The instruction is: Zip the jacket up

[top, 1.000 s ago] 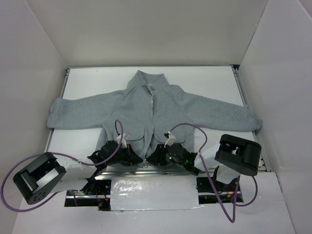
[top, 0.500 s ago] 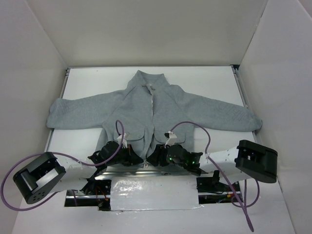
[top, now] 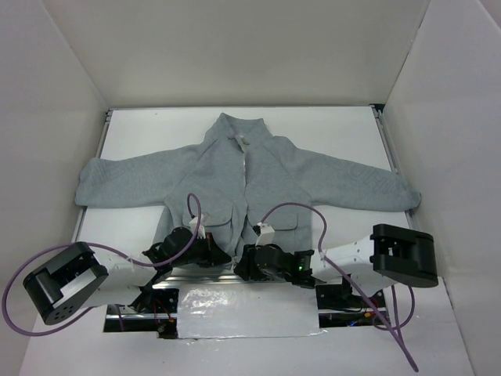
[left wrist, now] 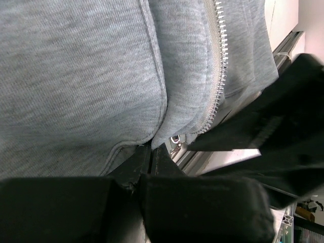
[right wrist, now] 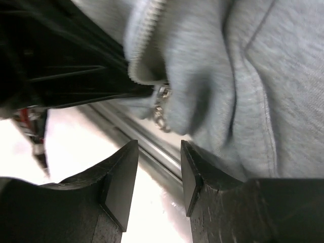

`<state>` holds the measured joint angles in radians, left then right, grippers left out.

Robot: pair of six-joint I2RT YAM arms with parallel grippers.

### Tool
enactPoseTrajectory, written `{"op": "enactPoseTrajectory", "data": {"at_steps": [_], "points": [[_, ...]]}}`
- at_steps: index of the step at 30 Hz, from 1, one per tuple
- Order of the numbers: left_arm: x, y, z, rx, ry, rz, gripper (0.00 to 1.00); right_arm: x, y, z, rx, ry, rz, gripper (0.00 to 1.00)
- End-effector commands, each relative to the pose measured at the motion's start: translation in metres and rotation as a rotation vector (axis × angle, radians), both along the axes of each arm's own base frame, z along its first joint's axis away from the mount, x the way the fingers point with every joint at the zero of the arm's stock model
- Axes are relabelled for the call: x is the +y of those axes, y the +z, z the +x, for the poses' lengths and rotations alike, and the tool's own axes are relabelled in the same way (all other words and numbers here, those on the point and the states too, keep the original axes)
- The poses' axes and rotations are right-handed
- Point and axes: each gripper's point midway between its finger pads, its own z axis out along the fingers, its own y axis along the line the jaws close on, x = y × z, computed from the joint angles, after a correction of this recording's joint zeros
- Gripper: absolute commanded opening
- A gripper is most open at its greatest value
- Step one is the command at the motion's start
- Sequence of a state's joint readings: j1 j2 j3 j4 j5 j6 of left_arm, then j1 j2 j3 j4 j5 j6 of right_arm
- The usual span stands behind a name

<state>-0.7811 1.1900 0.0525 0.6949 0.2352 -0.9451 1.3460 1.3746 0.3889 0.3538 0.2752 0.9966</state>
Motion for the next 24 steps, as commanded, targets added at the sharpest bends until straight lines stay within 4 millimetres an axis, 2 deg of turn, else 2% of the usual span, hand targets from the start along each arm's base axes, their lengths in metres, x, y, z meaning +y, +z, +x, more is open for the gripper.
{"op": "enactPoseTrajectory", "data": {"at_steps": [1,3,14,17,18,23,24], "points": [[0.003,-0.011,-0.009,0.017,-0.034,0.051,0.01,0.014,0.004,0.004,0.020,-0.041,0.014,0.47],[0.002,-0.010,-0.009,0.014,-0.035,0.050,0.01,0.020,0.004,0.004,0.028,-0.040,0.013,0.46],[0.003,-0.010,-0.009,0.005,-0.038,0.057,0.01,0.019,-0.012,0.010,0.056,-0.110,-0.027,0.42],[0.002,-0.008,-0.009,0.002,-0.040,0.051,0.01,0.016,-0.015,0.013,0.069,-0.143,-0.036,0.34],[0.002,-0.008,-0.010,0.005,-0.043,0.051,0.01,0.015,-0.016,0.015,0.067,-0.157,-0.041,0.29],[0.002,-0.008,-0.009,0.000,-0.044,0.054,0.01,0.009,-0.027,0.017,0.088,-0.198,-0.097,0.25],[0.002,-0.007,-0.009,-0.001,-0.043,0.052,0.01,0.008,-0.028,0.017,0.089,-0.198,-0.100,0.21]]}}
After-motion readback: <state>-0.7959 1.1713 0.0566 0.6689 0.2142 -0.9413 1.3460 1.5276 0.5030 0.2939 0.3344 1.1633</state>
